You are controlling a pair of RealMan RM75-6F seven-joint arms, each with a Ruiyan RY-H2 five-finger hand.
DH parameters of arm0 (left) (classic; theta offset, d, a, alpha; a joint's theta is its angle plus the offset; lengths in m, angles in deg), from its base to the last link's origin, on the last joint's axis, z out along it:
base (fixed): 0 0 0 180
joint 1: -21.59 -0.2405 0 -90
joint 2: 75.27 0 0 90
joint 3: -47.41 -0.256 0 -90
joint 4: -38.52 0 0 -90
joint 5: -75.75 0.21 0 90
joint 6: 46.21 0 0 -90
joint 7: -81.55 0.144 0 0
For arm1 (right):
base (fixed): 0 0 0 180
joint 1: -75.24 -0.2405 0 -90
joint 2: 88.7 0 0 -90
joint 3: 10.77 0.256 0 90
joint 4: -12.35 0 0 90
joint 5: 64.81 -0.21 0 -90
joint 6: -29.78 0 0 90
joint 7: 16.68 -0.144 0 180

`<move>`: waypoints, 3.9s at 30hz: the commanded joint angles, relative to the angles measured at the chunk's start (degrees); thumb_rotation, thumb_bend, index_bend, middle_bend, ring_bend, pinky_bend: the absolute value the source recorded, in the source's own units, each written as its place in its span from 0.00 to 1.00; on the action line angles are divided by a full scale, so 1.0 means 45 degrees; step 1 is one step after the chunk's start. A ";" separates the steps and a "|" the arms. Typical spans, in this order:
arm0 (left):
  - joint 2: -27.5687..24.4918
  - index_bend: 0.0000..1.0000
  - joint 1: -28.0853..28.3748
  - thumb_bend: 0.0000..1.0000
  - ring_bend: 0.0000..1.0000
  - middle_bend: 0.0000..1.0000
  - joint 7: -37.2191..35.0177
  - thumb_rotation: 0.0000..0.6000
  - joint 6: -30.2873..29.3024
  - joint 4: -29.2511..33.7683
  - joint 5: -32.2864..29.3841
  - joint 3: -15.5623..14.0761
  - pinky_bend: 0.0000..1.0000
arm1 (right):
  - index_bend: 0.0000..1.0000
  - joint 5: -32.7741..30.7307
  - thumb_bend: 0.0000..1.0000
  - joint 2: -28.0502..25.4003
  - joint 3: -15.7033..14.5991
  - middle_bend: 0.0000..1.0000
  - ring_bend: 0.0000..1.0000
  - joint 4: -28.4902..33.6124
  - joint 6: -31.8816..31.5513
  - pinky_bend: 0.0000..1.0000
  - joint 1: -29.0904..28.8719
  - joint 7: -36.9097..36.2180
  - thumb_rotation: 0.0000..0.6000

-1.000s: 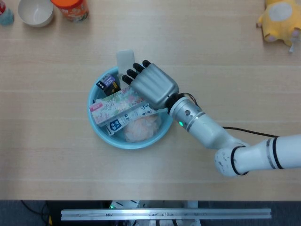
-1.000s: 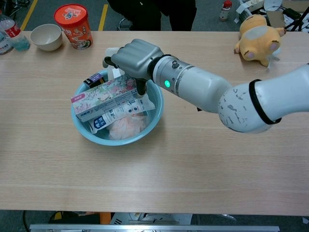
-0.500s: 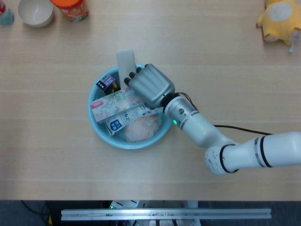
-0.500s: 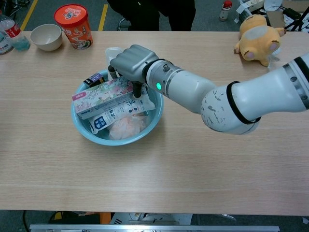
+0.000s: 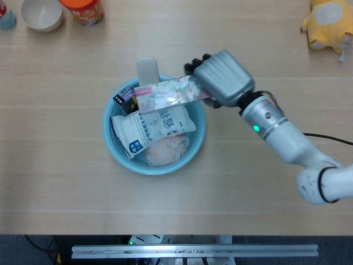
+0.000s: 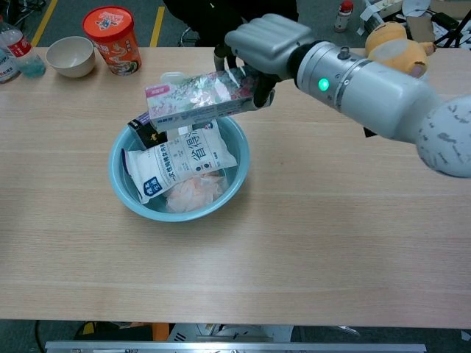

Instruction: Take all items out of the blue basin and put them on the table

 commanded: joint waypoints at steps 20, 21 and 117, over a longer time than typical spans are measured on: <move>0.0502 0.32 0.1205 0.32 0.18 0.26 0.0407 1.00 0.1242 0.0090 0.0039 0.0273 0.16 | 0.59 0.4300 0.30 -0.4199 -0.3186 0.51 0.51 -0.0697 -0.0746 0.68 0.5274 -0.3863 1.00; 0.0490 0.32 0.1195 0.32 0.18 0.26 0.0446 1.00 0.1227 0.0122 0.0015 0.0267 0.16 | 0.57 0.4277 0.29 -0.4076 -0.3209 0.50 0.50 -0.0862 -0.0568 0.67 0.5265 -0.3786 1.00; 0.6162 0.25 1.0939 0.22 0.34 0.36 0.7363 0.66 0.6887 -0.1500 -1.3414 0.0881 0.30 | 0.00 0.8253 0.02 -0.8864 -0.1614 0.16 0.09 0.0210 -0.2991 0.26 1.0125 -0.9272 1.00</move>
